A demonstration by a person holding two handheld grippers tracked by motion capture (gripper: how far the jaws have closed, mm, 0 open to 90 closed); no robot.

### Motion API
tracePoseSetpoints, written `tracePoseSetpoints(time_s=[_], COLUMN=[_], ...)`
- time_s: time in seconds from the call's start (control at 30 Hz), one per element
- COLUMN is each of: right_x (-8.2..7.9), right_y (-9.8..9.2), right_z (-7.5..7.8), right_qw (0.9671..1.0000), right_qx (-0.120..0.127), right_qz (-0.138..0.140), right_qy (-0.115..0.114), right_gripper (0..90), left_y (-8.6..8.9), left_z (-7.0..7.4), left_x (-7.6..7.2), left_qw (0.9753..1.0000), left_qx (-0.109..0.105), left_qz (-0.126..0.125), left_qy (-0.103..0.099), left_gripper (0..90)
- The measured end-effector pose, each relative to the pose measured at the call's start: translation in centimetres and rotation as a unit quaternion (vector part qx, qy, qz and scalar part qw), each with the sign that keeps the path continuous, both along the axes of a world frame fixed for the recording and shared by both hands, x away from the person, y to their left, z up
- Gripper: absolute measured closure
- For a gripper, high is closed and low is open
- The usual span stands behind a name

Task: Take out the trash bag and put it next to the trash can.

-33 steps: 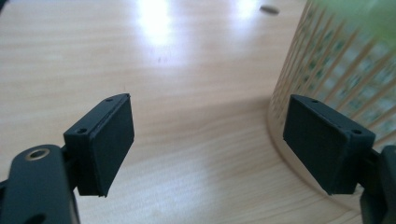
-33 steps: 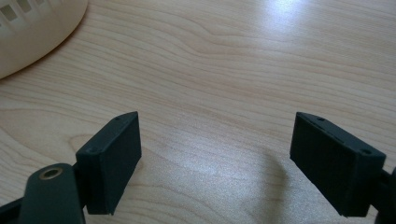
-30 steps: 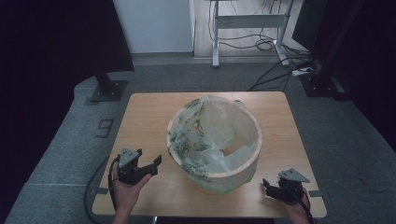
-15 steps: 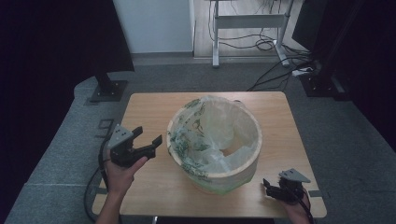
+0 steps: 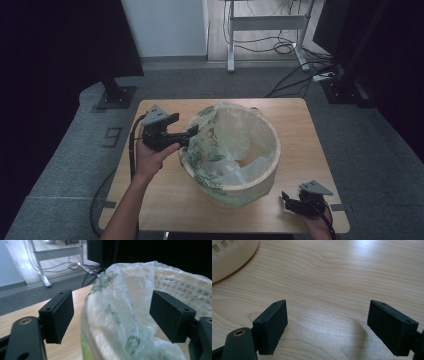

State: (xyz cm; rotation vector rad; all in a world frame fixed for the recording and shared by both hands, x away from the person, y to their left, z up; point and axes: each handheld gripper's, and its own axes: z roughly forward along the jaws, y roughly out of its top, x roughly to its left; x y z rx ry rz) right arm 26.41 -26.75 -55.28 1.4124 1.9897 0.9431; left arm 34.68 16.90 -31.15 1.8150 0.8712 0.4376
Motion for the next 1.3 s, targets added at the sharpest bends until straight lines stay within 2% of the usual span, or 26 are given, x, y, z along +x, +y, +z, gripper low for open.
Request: tracePoseSetpoints(time_s=[0.07, 0.17, 0.27, 0.53, 0.63, 0.73, 0.83, 0.9, 1.07, 1.1, 1.13, 1.2, 1.27, 1.3], right_x=[0.0, 0.0, 0.0, -0.1, -0.1, -0.1, -0.2, -0.2, -0.2, -0.2, -0.2, -0.2, -0.2, -0.2], right_y=[0.0, 0.0, 0.1, 0.1, 0.1, 0.2, 0.2, 0.3, 0.3, 0.3, 0.3, 0.3, 0.3, 0.3], right_z=[0.0, 0.0, 0.0, 0.0, 0.0, 0.0, 0.0, 0.0, 0.0, 0.0, 0.0, 0.0, 0.0, 0.0], right_qw=[1.0, 1.0, 1.0, 1.0, 1.0, 1.0, 0.9999, 0.9999, 0.9999, 0.9999, 0.9999, 0.9999, 0.9999, 0.9999], right_qx=[0.001, 0.001, -0.002, -0.004, -0.006, -0.007, -0.009, -0.008, -0.009, -0.009, -0.008, -0.008, -0.008, -0.008], right_qz=[-0.001, -0.002, -0.004, -0.005, -0.005, -0.004, -0.005, -0.005, -0.006, -0.007, -0.007, -0.007, -0.007, -0.007], right_qy=[0.0, 0.0, -0.002, -0.002, -0.003, -0.002, -0.003, -0.003, -0.003, -0.003, -0.003, -0.003, -0.003, -0.003], right_gripper=[16.5, 16.5, 16.6, 16.7, 16.8, 16.8, 16.8, 16.8, 16.8, 16.8, 16.8, 16.8, 16.8, 16.8], left_y=[-0.4, -0.9, -0.9, 0.4, 1.1, 1.3, 0.9, 0.5, 0.3, 0.3, 0.3, 0.4, 0.5, 0.5], left_z=[-0.2, -0.4, -0.7, -0.9, -0.9, -1.3, -1.9, -2.4, -3.2, -3.2, -3.4, -3.5, -3.5, -3.5], left_x=[0.1, -0.1, -0.6, -3.2, -4.8, -6.3, -7.2, -7.6, -8.1, -8.1, -8.2, -8.3, -8.5, -8.5], left_qw=[1.0, 0.9998, 0.9996, 0.9998, 0.9999, 0.9999, 0.9999, 0.9997, 0.9983, 0.9983, 0.9976, 0.9969, 0.9957, 0.9957], left_qx=[0.0, 0.02, 0.029, 0.012, -0.008, -0.01, -0.003, 0.011, 0.027, 0.027, 0.027, 0.027, 0.025, 0.025], left_qz=[-0.004, 0.0, 0.001, 0.009, 0.002, -0.001, -0.008, 0.007, 0.036, 0.036, 0.042, 0.048, 0.058, 0.058], left_qy=[0.003, -0.003, -0.005, -0.013, -0.014, -0.013, -0.008, -0.019, -0.039, -0.039, -0.049, -0.056, -0.067, -0.067], left_gripper=[18.3, 18.3, 18.6, 19.0, 19.0, 18.9, 18.9, 19.1, 27.3, 29.5, 30.9, 32.9, 43.4, 45.2])
